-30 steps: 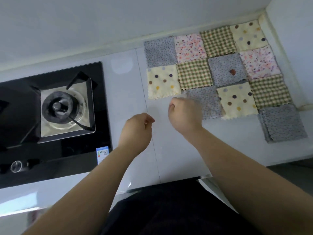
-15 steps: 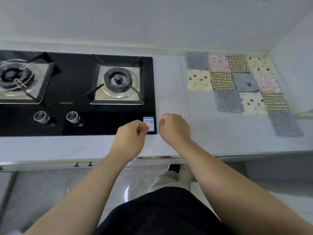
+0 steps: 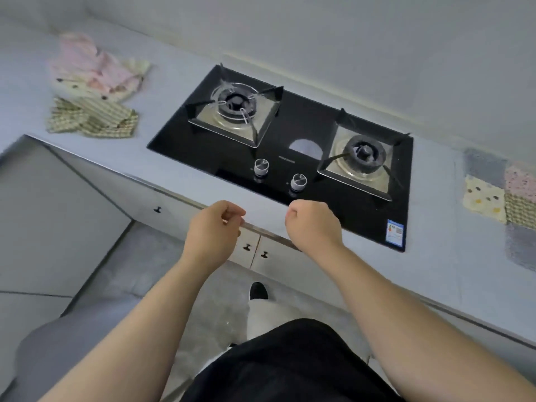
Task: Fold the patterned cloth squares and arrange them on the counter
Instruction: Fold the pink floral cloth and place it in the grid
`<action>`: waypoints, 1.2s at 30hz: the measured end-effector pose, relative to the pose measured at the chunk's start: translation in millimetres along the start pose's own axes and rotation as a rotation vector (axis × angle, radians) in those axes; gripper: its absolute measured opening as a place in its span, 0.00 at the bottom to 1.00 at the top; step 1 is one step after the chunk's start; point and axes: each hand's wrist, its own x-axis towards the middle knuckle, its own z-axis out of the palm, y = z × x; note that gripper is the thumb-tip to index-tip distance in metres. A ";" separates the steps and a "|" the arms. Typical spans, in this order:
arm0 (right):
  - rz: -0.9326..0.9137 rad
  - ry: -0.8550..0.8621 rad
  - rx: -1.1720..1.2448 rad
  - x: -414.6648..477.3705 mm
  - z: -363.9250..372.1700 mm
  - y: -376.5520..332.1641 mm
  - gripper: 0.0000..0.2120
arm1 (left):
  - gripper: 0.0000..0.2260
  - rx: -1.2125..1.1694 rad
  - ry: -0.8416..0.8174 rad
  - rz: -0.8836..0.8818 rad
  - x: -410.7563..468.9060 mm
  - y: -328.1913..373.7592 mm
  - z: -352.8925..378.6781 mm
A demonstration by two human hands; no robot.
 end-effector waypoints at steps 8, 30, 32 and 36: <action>-0.247 -0.128 -0.028 90.8 51.2 -144.2 0.12 | 0.09 -0.038 0.203 -0.123 73.7 -51.2 -124.3; -0.375 -0.179 -0.117 347.1 118.3 -431.1 0.13 | 0.08 0.093 0.234 -0.128 338.8 -100.5 -342.1; -0.362 -0.135 -0.160 371.3 128.3 -442.0 0.14 | 0.10 0.183 0.172 -0.045 375.4 -104.7 -351.2; -0.287 -0.076 -0.166 423.8 159.3 -455.4 0.22 | 0.10 0.265 0.044 0.081 448.9 -114.0 -361.2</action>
